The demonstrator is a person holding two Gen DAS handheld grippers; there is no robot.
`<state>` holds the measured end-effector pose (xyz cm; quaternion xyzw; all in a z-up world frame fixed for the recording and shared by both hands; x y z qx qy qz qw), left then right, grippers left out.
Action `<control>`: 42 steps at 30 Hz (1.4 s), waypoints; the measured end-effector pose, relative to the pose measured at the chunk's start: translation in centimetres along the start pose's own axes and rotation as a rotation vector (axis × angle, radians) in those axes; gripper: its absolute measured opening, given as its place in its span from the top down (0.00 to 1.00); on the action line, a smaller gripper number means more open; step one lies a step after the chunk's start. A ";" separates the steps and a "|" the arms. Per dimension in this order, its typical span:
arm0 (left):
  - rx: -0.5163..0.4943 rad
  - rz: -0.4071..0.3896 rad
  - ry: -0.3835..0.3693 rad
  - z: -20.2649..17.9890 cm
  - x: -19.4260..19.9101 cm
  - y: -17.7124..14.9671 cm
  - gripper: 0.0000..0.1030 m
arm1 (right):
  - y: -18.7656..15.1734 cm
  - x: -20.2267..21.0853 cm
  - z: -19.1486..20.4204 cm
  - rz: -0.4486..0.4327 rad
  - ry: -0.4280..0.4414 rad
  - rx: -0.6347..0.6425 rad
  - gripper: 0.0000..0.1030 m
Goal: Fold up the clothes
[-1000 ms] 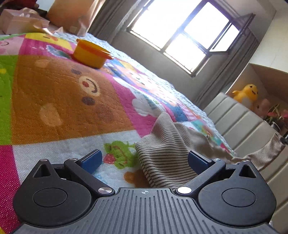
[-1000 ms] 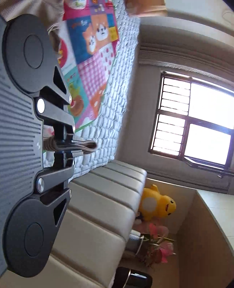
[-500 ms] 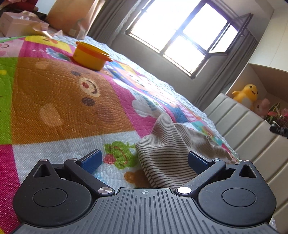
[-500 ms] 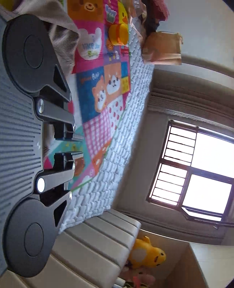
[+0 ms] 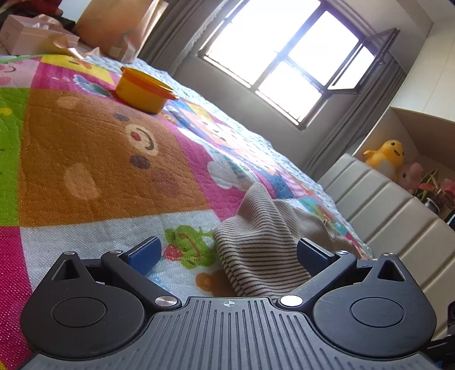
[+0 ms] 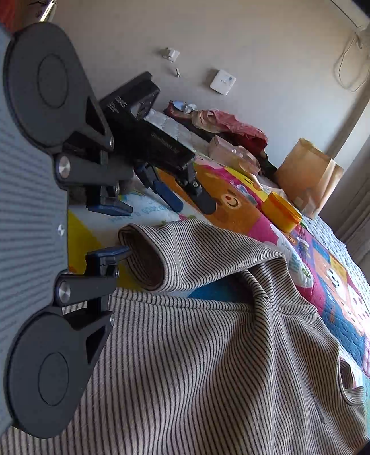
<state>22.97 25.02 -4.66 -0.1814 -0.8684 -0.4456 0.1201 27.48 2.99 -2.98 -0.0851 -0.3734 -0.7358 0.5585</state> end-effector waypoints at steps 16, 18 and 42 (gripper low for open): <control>-0.287 0.120 -0.049 -9.6 -4.4 1.2 0.00 | 18.4 11.5 6.1 -0.456 -0.277 0.548 0.96; -0.392 0.153 -0.016 -11.8 -7.2 0.8 0.00 | 20.5 13.7 4.9 -0.492 -0.330 0.565 0.96; -0.567 0.172 -0.228 -18.2 -8.7 -0.7 0.00 | 17.7 12.9 -18.5 -0.230 -0.775 0.514 0.75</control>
Point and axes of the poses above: each gripper's, at about its wrist camera, not at the fingertips, and x roughly against the way its jaws point, z to its left, y to its top, the point moved 5 cm from there along -x, roughly the way its jaws point, and after that the axes turned 1 degree about -y, right-handed, at the moved point
